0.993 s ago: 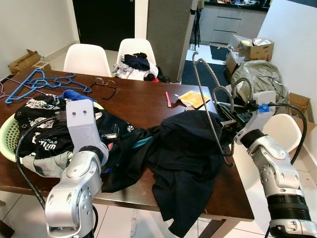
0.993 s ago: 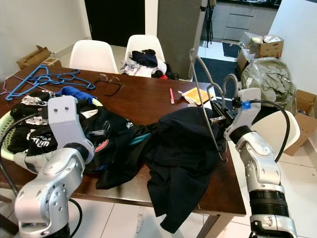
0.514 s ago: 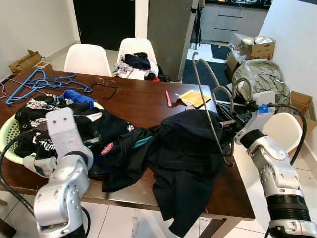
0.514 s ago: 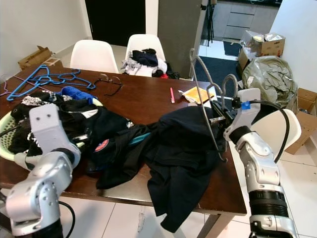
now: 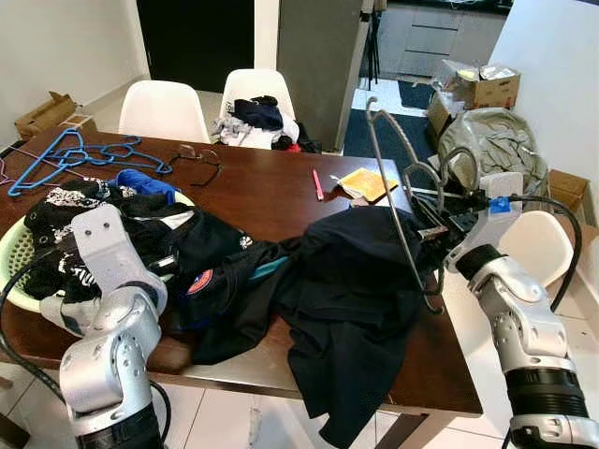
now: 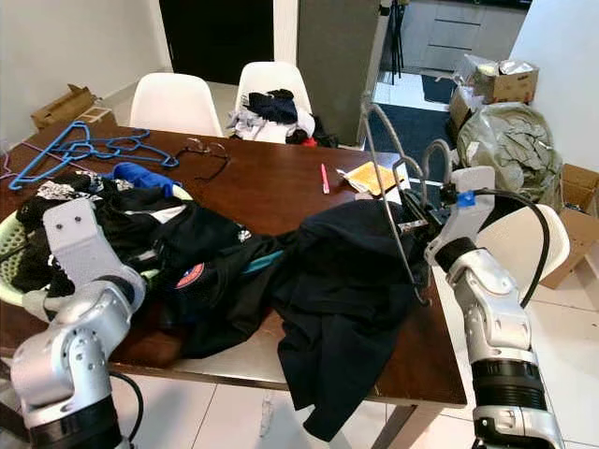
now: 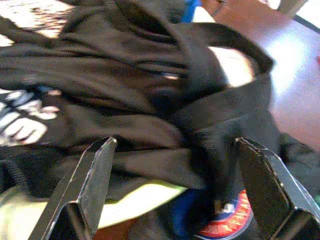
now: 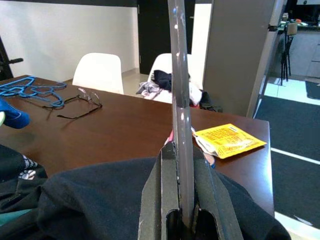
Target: Hang hanger
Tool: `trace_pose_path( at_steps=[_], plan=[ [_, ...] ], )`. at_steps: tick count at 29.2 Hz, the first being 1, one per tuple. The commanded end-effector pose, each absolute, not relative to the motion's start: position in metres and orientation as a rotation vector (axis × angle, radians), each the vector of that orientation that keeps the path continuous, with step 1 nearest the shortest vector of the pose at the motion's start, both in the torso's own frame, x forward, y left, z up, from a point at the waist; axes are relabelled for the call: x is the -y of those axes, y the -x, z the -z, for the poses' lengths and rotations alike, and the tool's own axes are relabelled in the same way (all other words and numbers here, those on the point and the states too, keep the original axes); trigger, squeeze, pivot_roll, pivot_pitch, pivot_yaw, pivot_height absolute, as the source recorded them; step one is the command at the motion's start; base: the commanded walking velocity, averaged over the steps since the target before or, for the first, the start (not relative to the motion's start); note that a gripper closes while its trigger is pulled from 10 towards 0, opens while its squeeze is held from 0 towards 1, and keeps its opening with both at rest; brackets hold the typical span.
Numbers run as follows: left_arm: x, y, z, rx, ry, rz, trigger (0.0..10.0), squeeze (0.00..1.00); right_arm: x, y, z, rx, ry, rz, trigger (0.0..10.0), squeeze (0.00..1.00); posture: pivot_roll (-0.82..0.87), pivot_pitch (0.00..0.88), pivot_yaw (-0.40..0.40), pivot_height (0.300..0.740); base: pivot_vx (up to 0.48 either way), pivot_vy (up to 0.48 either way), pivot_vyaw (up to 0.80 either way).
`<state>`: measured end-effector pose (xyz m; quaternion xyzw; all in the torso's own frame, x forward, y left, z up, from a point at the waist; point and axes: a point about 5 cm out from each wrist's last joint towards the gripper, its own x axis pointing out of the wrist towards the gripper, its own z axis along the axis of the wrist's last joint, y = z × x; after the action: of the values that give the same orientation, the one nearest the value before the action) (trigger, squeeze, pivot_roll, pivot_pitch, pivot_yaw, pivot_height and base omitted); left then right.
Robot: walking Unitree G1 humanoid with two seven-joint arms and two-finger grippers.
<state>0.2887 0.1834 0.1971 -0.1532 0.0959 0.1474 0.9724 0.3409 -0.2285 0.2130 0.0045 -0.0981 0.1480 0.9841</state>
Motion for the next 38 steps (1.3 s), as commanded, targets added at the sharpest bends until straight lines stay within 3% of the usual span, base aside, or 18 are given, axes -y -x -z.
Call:
trace_pose_path(
  at_steps=[1,11,24,25,28,29,30,31,32,33,38],
  plan=[
    [-0.166,-0.293,-0.202,-0.188,0.288,-0.194,10.0,0.0,0.234,-0.337,-0.216,0.212,-0.002,-0.284,10.0,0.0,0.07,0.067,-0.037,0.74,0.0,0.0,0.0],
    [-0.159,-0.295,-0.207,-0.169,0.236,-0.171,10.0,0.0,0.234,-0.337,-0.217,0.213,0.001,-0.287,10.0,0.0,0.07,0.07,-0.039,0.74,0.0,0.0,0.0],
    [-0.171,-0.298,-0.19,-0.214,0.261,-0.231,10.0,0.0,0.236,-0.337,-0.217,0.209,0.007,-0.286,10.0,0.0,0.06,0.072,-0.041,0.74,0.0,0.0,0.0],
    [-0.175,-0.301,-0.187,-0.21,0.263,-0.242,7.1,0.0,0.236,-0.337,-0.217,0.209,0.006,-0.286,10.0,0.0,0.05,0.067,-0.041,0.74,0.0,0.0,0.0],
    [-0.175,-0.301,-0.187,-0.21,0.263,-0.242,7.1,0.0,0.236,-0.337,-0.217,0.209,0.006,-0.286,10.0,0.0,0.05,0.067,-0.041,0.74,0.0,0.0,0.0],
    [-0.178,-0.304,-0.185,-0.204,0.258,-0.247,3.8,0.0,0.236,-0.337,-0.217,0.209,0.005,-0.285,10.0,0.0,0.05,0.065,-0.043,0.74,0.0,0.0,0.0],
    [-0.178,-0.304,-0.185,-0.204,0.258,-0.247,3.8,0.0,0.236,-0.337,-0.217,0.209,0.005,-0.285,10.0,0.0,0.05,0.065,-0.043,0.74,0.0,0.0,0.0],
    [-0.182,-0.307,-0.184,-0.199,0.258,-0.253,1.6,0.0,0.236,-0.336,-0.217,0.21,0.006,-0.286,10.0,0.0,0.05,0.063,-0.044,0.74,0.0,0.0,0.0],
    [-0.182,-0.307,-0.184,-0.199,0.258,-0.253,1.6,0.0,0.236,-0.336,-0.217,0.21,0.006,-0.286,10.0,0.0,0.05,0.063,-0.044,0.74,0.0,0.0,0.0],
    [-0.186,-0.31,-0.186,-0.187,0.255,-0.256,0.0,0.0,0.236,-0.336,-0.218,0.212,0.006,-0.286,10.0,0.0,0.04,0.06,-0.043,0.74,0.0,0.0,0.0],
    [-0.189,-0.314,-0.188,-0.174,0.252,-0.253,0.0,0.0,0.236,-0.336,-0.218,0.213,0.009,-0.286,10.0,0.0,0.04,0.058,-0.042,0.74,0.0,0.0,0.0]
  ],
)
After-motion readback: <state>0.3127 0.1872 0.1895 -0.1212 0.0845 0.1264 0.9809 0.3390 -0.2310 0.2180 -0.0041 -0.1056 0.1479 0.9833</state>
